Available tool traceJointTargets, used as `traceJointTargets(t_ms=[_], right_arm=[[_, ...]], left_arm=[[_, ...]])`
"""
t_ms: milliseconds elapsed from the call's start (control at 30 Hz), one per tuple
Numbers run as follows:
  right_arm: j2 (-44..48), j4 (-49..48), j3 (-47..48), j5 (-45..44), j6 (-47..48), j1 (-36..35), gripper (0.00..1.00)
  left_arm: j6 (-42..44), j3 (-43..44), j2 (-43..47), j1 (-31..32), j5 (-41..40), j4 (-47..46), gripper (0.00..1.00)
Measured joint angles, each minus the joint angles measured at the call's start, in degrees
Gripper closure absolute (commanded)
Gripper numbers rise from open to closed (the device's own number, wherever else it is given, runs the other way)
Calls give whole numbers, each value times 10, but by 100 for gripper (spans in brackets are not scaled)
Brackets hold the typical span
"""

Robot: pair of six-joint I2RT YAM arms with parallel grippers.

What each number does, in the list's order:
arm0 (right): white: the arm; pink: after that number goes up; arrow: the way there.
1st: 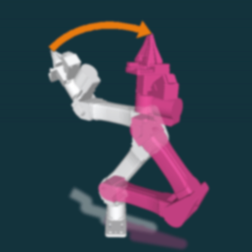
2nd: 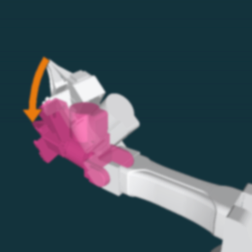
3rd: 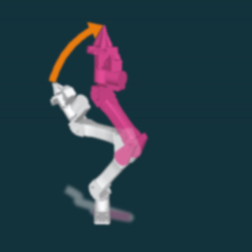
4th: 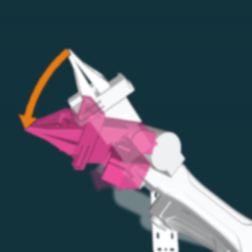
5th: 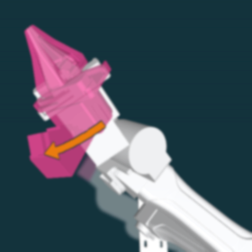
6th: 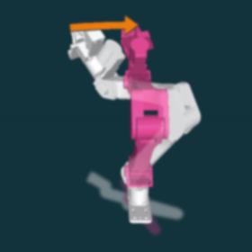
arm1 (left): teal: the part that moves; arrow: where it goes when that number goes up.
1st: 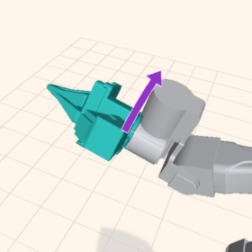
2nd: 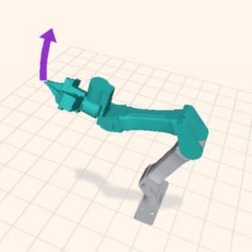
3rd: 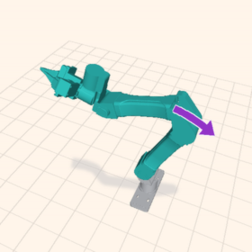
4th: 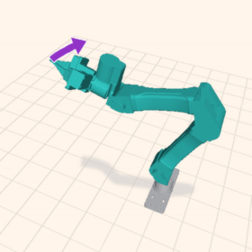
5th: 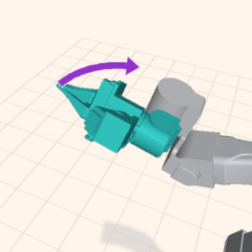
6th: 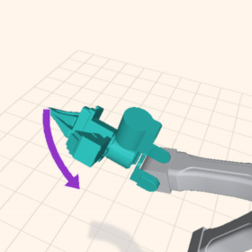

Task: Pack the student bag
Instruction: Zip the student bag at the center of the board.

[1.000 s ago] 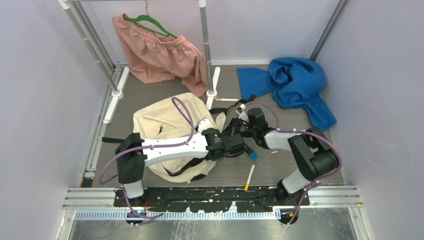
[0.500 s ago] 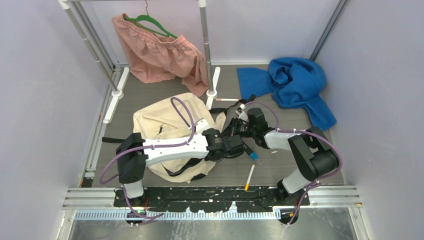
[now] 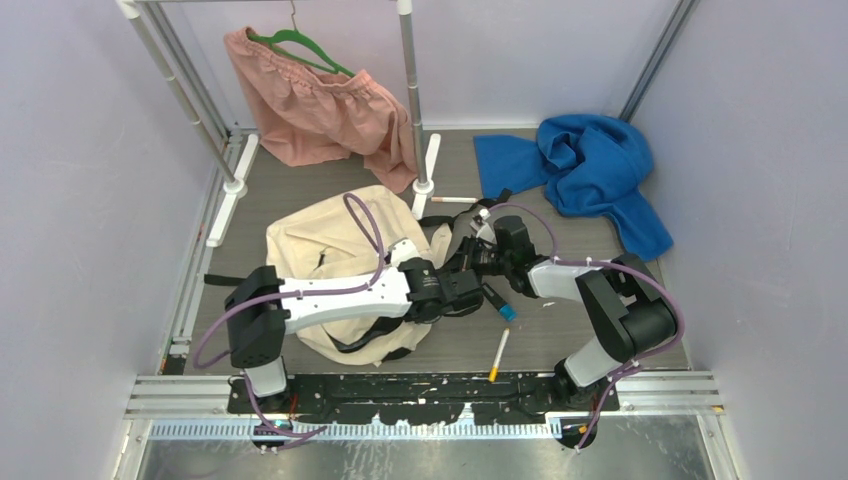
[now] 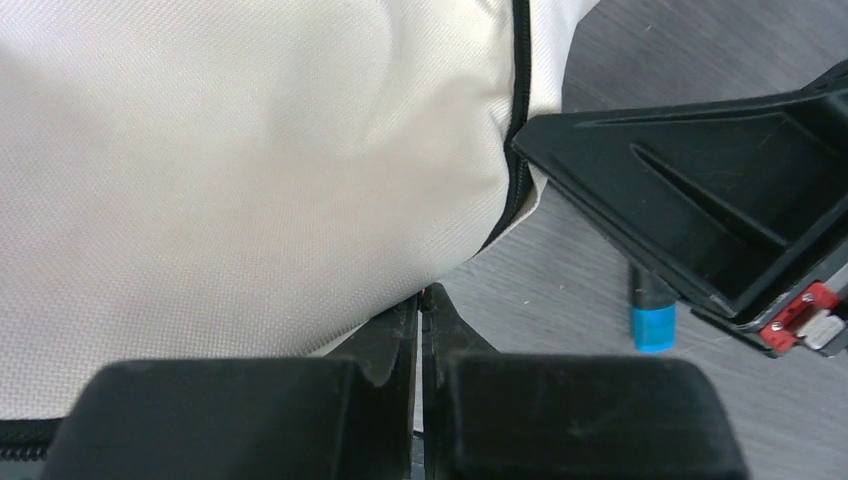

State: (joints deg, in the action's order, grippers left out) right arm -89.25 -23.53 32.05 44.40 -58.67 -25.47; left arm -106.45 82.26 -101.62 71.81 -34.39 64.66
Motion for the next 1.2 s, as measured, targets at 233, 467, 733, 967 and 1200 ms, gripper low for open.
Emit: traceJointTargets(t_ms=[233,467,733,967,1200], right_arm=[[0,1,0,-4,-1,-4,99],[0,16,7,-8,-7,-7,99],[31,67,22,-26,2,1,99],[68,138,43,-51,34,9,99],[71,181,59,-72,53,41,99]], left_arm=[[124,-75,56,-3,43,-86,100],[214,-133,124,-8,76,-152,100],[272,-189,211,-9,101,-179,100],[305,-220,271,-9,126,-187,100],[328,-267,327,-6,171,-185,100]])
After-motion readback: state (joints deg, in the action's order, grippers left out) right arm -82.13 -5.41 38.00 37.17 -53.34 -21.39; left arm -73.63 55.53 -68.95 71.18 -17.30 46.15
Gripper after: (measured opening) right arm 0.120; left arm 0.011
